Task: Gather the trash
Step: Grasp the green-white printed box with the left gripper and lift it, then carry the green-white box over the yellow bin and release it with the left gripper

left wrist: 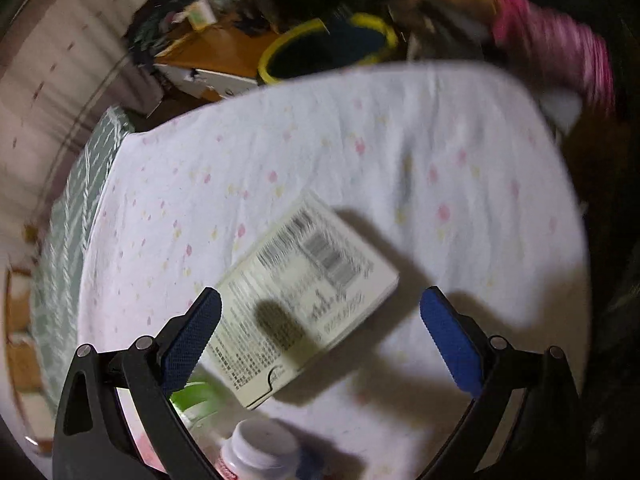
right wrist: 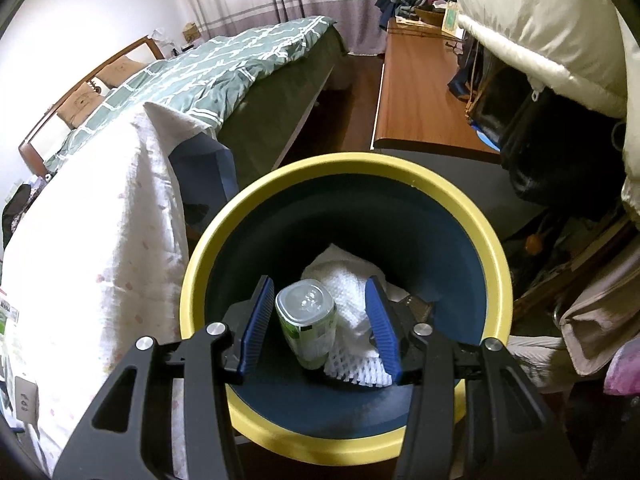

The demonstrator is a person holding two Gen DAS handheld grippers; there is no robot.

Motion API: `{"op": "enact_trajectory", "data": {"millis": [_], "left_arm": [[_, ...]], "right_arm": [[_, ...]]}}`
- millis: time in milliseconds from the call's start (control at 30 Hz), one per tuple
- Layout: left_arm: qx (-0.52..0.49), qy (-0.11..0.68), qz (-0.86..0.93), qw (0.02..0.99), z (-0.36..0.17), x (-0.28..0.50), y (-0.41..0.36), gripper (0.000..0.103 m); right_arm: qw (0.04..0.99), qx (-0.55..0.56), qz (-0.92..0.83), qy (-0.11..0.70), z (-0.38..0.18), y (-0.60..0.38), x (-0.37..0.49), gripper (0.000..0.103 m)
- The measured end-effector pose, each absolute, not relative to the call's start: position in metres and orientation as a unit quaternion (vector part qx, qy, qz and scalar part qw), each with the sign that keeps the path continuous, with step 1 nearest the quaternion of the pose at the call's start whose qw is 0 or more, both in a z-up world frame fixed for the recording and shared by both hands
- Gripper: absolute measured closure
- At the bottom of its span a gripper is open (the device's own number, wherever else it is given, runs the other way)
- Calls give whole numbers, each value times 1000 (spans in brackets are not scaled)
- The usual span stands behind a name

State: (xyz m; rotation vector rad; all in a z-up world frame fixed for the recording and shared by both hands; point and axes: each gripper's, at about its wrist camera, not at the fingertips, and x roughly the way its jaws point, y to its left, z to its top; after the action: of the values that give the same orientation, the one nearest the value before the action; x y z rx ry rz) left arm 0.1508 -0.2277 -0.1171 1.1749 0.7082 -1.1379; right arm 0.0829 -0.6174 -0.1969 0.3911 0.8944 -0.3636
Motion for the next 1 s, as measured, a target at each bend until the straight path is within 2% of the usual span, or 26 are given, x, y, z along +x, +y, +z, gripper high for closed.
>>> {"op": "enact_trajectory", "data": {"millis": [67,367,600,800,867,933,1000], "left_arm": [[539,293,-481,627,-128,151,-229,5],[494,297,-496,649,-121,193,-270,5],[503,366,-515,590,-130,225,-283,5],[459,417,-527,582,-133,246,-273,5],[446,425,-530,582,-132,249,-272,10],[423,444,-531,585,-128,249,-267,23],[423,445,-512,601,-126,244,-263,24]], "right_arm": [[867,185,-175,428,-196,-617,83,57],[866,181,-173,433,-194,-616,88,57],[866,180,-170,435,-194,-620,83,57],[864,191,-165,436,-198,-627,81,57],[865,200,-155,434,-199,-627,79,57],[868,205,-149,427,-196,-626,75,57],[872,205,-147,419,-192,-622,68,57]]}}
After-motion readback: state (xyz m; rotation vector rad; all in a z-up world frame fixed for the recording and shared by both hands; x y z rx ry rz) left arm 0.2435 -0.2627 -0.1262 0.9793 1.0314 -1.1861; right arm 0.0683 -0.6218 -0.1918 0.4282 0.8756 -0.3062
